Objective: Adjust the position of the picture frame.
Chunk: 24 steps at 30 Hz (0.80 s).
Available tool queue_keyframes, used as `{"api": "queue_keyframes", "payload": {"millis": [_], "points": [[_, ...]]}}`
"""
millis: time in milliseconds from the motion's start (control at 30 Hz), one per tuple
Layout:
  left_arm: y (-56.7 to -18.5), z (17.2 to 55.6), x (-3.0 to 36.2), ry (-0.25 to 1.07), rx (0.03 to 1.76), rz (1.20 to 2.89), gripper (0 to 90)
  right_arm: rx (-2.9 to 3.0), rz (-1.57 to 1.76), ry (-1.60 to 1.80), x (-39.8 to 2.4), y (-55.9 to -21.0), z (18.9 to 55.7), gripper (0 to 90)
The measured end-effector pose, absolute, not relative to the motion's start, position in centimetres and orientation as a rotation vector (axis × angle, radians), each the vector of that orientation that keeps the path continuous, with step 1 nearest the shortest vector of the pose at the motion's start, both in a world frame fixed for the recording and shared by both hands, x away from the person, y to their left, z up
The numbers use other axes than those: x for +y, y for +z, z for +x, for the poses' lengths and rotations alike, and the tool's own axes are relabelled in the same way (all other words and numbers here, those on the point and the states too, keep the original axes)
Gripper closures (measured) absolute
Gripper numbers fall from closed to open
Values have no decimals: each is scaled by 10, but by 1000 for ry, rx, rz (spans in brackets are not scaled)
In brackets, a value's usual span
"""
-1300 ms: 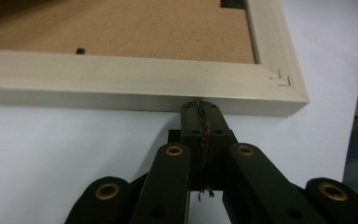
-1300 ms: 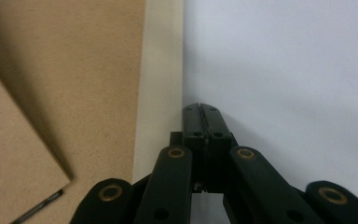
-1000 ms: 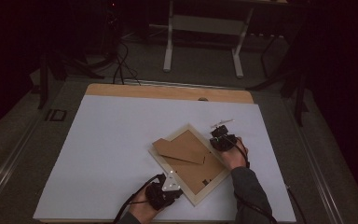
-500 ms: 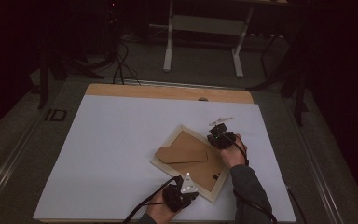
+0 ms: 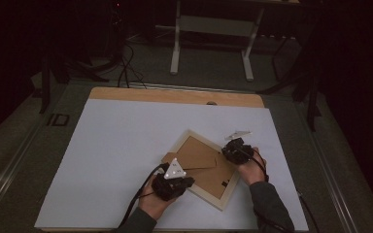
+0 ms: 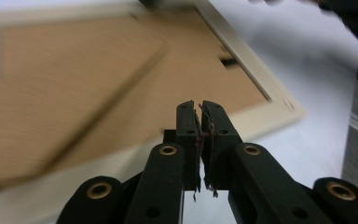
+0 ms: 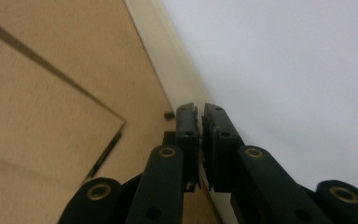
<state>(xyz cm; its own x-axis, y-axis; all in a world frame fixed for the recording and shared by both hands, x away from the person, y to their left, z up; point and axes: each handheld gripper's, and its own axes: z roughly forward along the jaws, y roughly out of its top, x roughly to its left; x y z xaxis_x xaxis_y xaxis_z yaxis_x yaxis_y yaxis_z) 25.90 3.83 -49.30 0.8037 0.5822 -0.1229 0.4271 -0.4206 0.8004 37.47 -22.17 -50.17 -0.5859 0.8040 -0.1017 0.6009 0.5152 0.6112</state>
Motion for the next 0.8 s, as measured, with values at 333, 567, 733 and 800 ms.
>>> {"api": "queue_keyframes", "payload": {"millis": [333,567,733,800], "points": [[-466,287,78,301,839,1994,839,2372,1195,754,-246,-501,356,826],[-463,307,105,328,889,1956,847,2352,1223,762,-265,-501,341,834],[-466,315,114,343,926,1944,862,2339,1230,767,-273,-503,331,862],[-468,318,117,345,938,1943,874,2337,1242,775,-278,-503,327,869]]}}
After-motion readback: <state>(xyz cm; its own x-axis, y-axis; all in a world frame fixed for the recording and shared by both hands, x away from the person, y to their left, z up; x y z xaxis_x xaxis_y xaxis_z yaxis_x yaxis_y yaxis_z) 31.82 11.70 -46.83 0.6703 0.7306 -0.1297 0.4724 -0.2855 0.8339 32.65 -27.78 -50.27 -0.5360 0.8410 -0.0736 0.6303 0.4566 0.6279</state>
